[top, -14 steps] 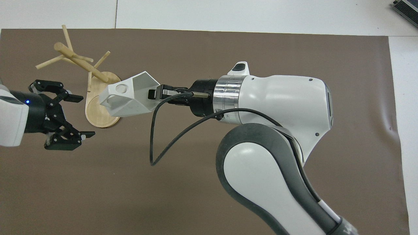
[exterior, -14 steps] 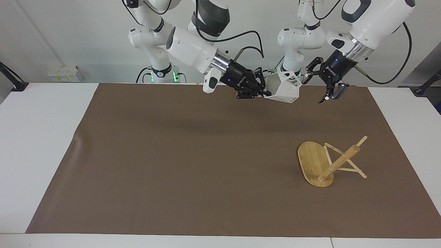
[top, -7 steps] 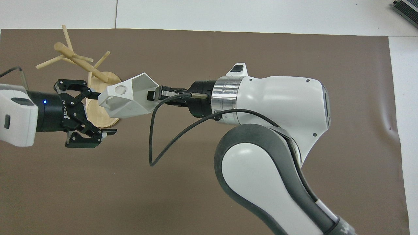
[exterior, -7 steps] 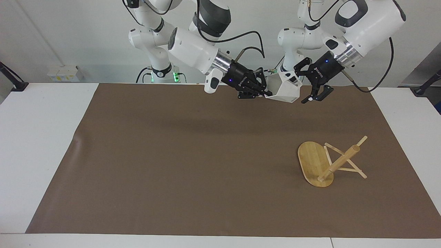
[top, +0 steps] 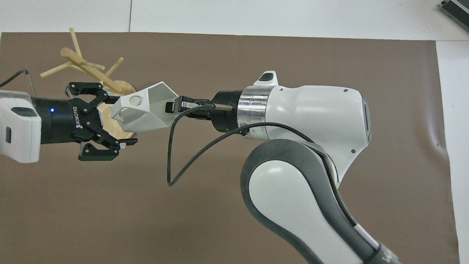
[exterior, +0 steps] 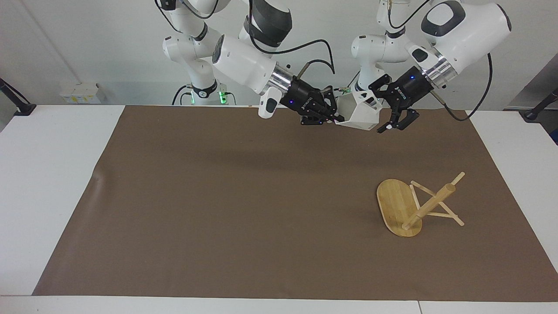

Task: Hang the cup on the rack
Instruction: 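Grasp the mug handle with the left gripper while the right gripper holds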

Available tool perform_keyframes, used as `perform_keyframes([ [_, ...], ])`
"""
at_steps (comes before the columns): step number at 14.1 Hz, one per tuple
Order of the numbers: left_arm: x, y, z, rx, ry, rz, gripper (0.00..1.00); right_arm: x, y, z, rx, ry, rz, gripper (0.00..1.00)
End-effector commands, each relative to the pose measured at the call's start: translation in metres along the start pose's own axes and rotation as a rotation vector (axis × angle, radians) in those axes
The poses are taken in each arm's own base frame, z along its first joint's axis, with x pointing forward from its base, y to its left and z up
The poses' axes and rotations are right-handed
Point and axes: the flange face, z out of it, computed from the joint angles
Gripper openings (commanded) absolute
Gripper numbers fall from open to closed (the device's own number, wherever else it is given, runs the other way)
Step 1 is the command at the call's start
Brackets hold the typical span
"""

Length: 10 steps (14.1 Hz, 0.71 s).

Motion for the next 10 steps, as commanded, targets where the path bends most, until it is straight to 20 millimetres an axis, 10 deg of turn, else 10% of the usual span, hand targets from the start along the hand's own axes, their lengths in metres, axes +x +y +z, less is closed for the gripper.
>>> perform_keyframes([
  [1, 0.0041, 0.0036, 0.0076, 0.009, 0.026, 0.026, 1.0, 0.0005, -0.0011, -0.0004, 0.006, 0.014, 0.027, 0.0],
  [7, 0.0112, 0.0092, 0.0128, 0.0, 0.028, 0.041, 1.0, 0.0003, -0.0004, -0.0001, 0.005, 0.014, 0.028, 0.0],
  [8, 0.0112, 0.0091, 0.0126, 0.002, 0.029, 0.044, 0.83, 0.0003, -0.0004, -0.0001, 0.005, 0.014, 0.028, 0.0],
  [9, 0.0117, 0.0094, 0.013, 0.002, 0.029, 0.048, 0.26, 0.0001, 0.0003, 0.0003, 0.004, 0.013, 0.029, 0.0],
  [10, 0.0118, 0.0094, 0.013, 0.002, 0.03, 0.041, 0.0, -0.0003, 0.0002, 0.0, 0.003, 0.013, 0.029, 0.0],
])
